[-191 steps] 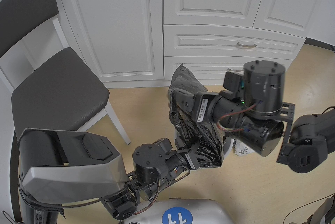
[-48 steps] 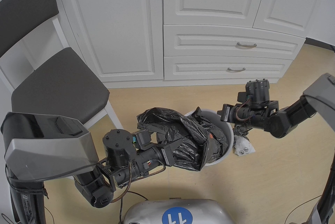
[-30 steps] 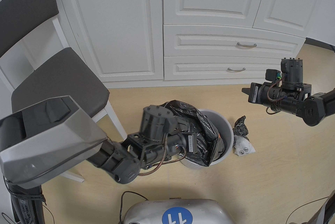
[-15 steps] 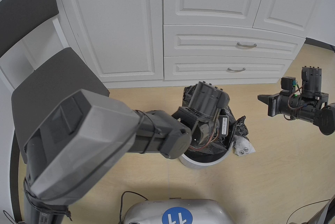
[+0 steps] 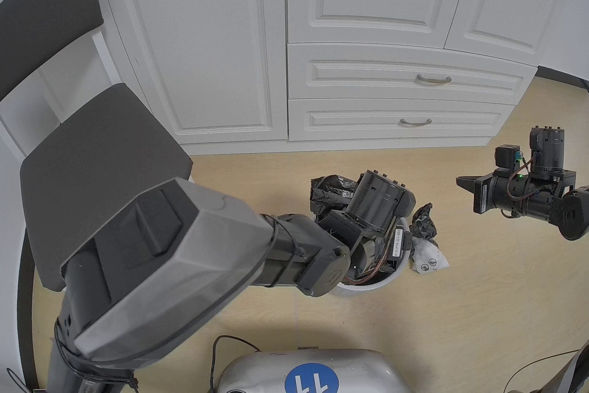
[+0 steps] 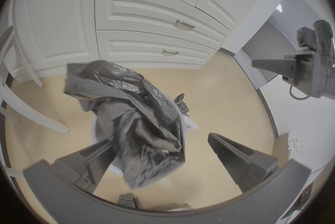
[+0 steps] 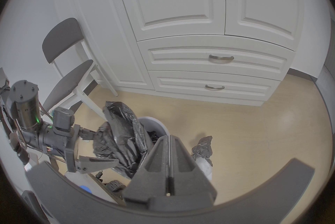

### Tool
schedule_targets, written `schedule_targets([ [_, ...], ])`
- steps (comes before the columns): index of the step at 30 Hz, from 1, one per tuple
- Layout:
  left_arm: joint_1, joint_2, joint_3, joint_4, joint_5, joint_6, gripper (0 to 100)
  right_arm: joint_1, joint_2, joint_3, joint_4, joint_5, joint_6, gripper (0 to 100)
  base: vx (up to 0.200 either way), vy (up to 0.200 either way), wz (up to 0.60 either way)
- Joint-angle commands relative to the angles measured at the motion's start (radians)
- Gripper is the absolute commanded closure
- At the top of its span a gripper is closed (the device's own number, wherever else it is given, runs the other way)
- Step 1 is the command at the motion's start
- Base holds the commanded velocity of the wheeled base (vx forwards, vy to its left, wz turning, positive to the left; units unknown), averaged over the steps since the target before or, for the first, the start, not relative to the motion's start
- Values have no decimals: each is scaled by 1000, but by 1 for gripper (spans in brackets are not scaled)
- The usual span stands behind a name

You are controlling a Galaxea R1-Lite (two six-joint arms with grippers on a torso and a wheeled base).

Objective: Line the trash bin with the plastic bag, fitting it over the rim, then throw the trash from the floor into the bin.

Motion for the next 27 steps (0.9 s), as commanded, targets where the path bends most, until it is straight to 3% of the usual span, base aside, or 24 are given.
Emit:
schedule_targets([
  [1,-2,-166,162,4,12,2,0,35,54,-5,-1,1,1,100,0,0,0],
  [6,10,-275,296,5,9,8,0,92,106,-8,-1,-7,4,100,0,0,0],
  [14,10,-223,398,-7,12,67,0,113,182,-31,-3,-8,7,100,0,0,0],
  [27,33,-10,260,-87,38,94,0,81,175,-46,-3,-7,13,100,0,0,0],
])
